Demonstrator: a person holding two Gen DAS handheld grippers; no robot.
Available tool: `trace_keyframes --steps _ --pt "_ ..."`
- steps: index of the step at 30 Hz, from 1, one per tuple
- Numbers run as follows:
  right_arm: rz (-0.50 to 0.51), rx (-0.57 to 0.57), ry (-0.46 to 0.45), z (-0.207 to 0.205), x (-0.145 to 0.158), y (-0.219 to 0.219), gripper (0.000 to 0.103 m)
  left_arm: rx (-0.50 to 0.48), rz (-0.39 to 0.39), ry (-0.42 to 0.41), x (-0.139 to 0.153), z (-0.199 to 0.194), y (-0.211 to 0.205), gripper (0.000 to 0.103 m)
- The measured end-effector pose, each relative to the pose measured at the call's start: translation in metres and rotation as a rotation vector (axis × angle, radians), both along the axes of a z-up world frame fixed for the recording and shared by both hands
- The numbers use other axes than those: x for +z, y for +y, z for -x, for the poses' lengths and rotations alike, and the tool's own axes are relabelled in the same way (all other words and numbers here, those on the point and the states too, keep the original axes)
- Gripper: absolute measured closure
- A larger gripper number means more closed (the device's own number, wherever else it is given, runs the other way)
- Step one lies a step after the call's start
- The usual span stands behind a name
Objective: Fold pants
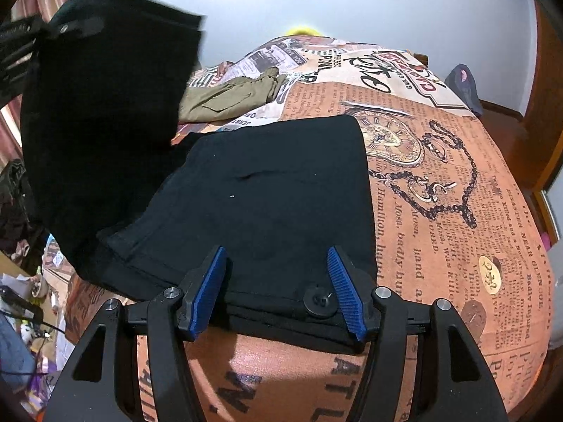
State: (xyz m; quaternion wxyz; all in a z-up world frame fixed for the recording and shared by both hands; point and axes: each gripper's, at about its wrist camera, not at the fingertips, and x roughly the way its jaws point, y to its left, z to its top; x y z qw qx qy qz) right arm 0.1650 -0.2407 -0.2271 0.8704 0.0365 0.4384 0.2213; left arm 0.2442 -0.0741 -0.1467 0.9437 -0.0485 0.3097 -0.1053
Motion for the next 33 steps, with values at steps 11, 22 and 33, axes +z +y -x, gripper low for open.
trace_keyframes --steps 11,22,33 --pt "-0.036 -0.015 0.003 0.003 0.007 -0.011 0.047 -0.166 -0.043 0.096 -0.035 -0.006 -0.069 0.088" --pt "-0.046 -0.202 0.016 0.025 0.017 -0.091 0.047 -0.279 -0.164 0.189 -0.088 0.014 -0.119 0.088" --pt "-0.061 -0.241 0.034 0.036 0.016 -0.102 0.047 -0.318 -0.16 0.214 -0.092 0.036 -0.126 0.039"
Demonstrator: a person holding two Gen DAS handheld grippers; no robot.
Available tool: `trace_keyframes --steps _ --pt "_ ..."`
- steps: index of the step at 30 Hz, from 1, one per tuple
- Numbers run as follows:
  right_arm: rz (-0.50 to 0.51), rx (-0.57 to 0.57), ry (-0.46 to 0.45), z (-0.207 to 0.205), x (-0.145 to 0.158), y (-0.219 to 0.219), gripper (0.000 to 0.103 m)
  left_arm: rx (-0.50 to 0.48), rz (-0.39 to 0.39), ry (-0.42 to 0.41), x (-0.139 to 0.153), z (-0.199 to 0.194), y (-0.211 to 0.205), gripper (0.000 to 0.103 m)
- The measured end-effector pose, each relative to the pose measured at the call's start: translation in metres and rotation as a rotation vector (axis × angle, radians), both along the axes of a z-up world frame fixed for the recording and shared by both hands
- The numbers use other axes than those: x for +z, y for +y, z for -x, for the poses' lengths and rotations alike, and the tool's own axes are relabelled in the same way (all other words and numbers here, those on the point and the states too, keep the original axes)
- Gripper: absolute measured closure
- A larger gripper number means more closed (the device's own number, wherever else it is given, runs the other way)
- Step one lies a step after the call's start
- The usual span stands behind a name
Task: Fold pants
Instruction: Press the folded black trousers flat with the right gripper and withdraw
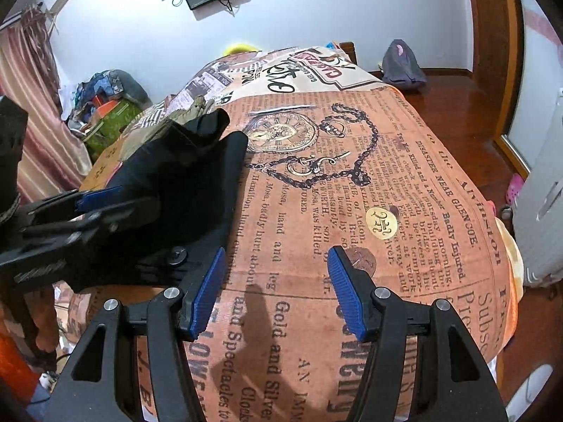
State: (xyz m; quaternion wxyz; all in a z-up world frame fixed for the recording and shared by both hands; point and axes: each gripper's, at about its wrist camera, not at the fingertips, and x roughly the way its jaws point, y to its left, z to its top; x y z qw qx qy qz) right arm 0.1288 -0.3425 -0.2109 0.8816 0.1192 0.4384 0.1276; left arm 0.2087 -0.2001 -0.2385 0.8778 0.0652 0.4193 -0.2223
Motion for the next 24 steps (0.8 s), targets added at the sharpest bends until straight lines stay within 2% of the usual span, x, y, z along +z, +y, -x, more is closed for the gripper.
trace_keyframes --steps 6,8,10,18,20,22,24 --pt "0.0 0.022 -0.008 0.003 0.006 0.008 0.047 0.064 0.037 -0.048 0.026 0.008 0.031 0.037" --pt "0.0 0.036 -0.01 0.004 0.007 0.012 0.047 0.12 0.046 -0.059 0.031 0.006 0.056 0.033" --pt "0.001 0.055 -0.009 0.005 0.007 0.019 0.047 0.191 0.018 -0.069 0.031 0.003 0.084 0.033" --pt "-0.003 0.163 0.034 0.002 -0.003 0.062 0.047 0.355 -0.066 0.018 -0.005 -0.005 0.177 0.033" --pt "0.003 0.173 0.045 -0.002 -0.009 0.07 0.043 0.378 -0.062 0.056 -0.021 -0.005 0.192 0.033" --pt "0.018 0.151 0.036 -0.006 -0.015 0.071 0.043 0.379 -0.02 0.103 -0.036 -0.005 0.2 0.033" --pt "0.007 0.138 0.06 -0.019 -0.021 0.065 0.042 0.376 -0.005 0.118 -0.043 -0.004 0.2 0.033"
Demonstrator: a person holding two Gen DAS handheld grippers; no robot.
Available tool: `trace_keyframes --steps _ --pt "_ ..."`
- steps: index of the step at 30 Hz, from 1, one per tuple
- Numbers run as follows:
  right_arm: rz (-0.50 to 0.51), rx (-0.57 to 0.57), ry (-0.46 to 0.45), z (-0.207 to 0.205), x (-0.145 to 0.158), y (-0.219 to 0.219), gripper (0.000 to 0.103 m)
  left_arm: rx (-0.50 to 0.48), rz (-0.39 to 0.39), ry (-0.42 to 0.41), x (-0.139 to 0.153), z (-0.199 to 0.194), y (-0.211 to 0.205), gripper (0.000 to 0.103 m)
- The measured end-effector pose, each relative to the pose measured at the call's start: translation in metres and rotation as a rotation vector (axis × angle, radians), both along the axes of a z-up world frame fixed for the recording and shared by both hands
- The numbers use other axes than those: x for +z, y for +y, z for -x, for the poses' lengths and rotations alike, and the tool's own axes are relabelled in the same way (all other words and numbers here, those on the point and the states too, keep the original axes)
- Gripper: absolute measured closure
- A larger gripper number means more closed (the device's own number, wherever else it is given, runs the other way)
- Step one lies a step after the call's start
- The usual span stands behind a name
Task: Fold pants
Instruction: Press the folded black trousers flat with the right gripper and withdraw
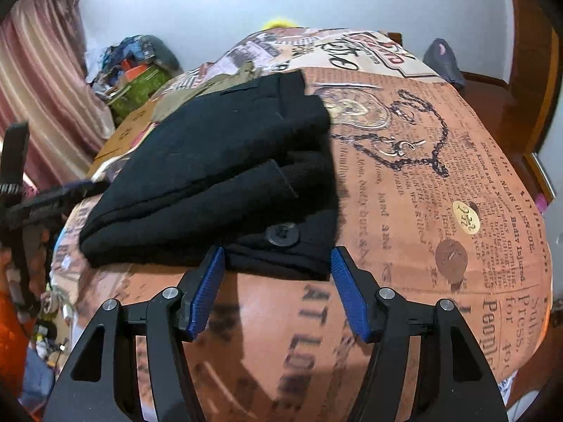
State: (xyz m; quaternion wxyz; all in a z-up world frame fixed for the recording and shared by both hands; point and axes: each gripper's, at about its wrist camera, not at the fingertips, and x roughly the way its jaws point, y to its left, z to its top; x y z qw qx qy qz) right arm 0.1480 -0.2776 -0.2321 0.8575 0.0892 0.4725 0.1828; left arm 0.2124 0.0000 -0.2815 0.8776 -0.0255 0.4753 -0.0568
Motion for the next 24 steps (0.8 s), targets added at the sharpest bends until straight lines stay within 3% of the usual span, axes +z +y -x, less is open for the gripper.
trace_keyframes --steps 6,10,15,20,24 --pt "0.13 0.01 -0.012 -0.04 -0.002 -0.011 0.042 -0.044 -0.001 -0.039 -0.003 0.012 -0.023 0.032" --pt "0.212 -0.033 -0.034 -0.076 -0.004 -0.018 0.042 -0.069 0.041 -0.056 0.003 0.015 -0.034 0.032" --pt "0.344 -0.061 -0.044 -0.112 -0.008 -0.023 0.048 0.018 0.002 -0.123 0.025 0.005 -0.012 0.029" --pt "0.254 -0.049 -0.045 -0.1 0.007 -0.035 0.048 0.118 -0.065 -0.148 0.031 -0.039 0.04 0.025" --pt "0.205 -0.034 -0.067 -0.076 0.022 -0.028 0.048 0.153 -0.063 -0.093 0.012 -0.089 0.074 0.025"
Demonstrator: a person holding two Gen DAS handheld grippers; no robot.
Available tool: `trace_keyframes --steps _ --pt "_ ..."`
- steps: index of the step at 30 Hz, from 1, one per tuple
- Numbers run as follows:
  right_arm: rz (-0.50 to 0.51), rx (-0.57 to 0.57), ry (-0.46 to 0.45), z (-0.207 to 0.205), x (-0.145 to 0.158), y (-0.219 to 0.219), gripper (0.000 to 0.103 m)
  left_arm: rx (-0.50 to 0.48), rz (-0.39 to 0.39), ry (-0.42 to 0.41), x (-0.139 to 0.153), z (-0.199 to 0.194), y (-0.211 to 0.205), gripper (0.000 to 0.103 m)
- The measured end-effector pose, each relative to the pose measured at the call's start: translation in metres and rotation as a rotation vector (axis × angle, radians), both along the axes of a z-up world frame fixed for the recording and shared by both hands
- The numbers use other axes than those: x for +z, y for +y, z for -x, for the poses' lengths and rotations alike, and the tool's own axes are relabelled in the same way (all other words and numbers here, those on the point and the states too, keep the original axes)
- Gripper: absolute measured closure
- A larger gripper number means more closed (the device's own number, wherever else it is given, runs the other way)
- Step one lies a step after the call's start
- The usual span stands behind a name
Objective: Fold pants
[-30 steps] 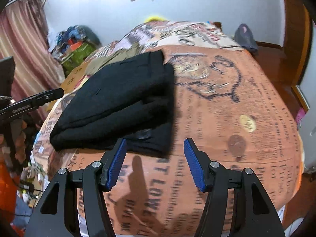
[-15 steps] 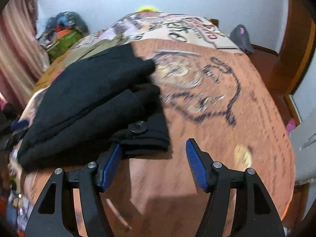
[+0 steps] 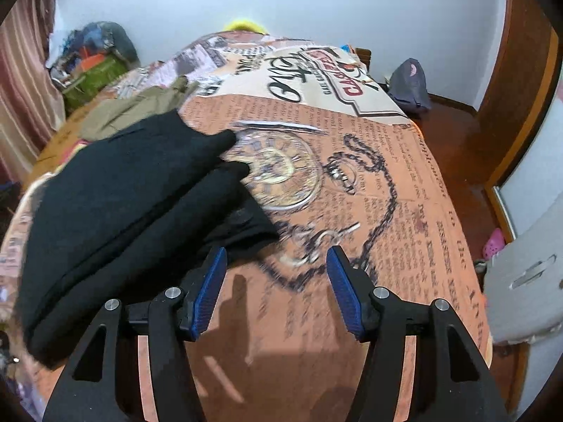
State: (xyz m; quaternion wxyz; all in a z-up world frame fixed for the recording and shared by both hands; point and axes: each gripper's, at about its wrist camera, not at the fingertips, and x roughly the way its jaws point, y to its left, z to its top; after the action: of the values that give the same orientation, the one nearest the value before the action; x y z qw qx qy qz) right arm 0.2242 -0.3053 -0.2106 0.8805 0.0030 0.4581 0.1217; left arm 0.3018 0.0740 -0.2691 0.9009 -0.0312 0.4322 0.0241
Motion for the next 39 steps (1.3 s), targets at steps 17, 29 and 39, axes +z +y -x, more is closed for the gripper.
trace_keyframes --steps 17,29,39 --pt "-0.086 0.221 -0.006 0.039 -0.007 0.103 0.032 -0.116 -0.013 0.148 -0.062 -0.029 -0.01 0.025" --pt "-0.025 0.249 0.044 0.014 -0.012 0.045 0.033 -0.162 -0.012 0.172 -0.049 0.018 -0.038 0.025" --pt "0.034 0.139 0.017 -0.002 -0.002 0.006 0.04 -0.148 -0.034 0.094 -0.005 0.051 -0.06 0.025"
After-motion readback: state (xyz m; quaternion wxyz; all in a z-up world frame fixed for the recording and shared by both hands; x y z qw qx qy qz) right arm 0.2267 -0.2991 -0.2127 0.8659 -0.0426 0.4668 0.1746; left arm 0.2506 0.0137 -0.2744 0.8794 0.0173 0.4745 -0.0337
